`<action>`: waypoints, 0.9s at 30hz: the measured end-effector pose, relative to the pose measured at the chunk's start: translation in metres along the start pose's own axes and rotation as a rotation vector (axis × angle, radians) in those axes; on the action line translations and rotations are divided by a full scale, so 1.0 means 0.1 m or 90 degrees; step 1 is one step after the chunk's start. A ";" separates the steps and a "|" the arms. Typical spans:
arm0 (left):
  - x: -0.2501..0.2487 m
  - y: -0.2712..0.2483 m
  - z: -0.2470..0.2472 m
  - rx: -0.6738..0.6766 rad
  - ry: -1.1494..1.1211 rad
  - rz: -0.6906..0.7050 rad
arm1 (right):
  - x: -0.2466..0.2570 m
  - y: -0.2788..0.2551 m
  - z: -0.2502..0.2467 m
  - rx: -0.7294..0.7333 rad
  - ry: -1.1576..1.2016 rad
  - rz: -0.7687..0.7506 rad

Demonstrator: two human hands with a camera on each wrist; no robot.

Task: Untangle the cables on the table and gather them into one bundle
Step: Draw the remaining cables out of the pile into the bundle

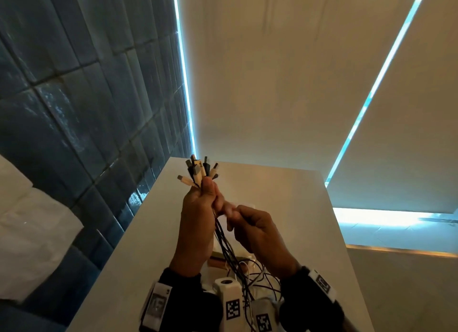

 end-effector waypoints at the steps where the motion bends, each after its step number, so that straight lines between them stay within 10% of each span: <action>1: -0.02 0.00 0.00 0.001 -0.040 -0.008 | -0.07 -0.01 0.00 0.011 -0.016 0.003; 27: -0.09 -0.02 -0.19 -0.070 -0.083 0.005 | -1.57 -0.33 -0.24 -0.038 -0.209 0.199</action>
Point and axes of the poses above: each hand's wrist, its own y-axis towards the middle knuckle, its own z-axis out of the palm, x = y × z, the point moved 4 cm from there along y, towards the middle knuckle, and after that the axes turned 4 degrees about -x, right-handed, at the moved point
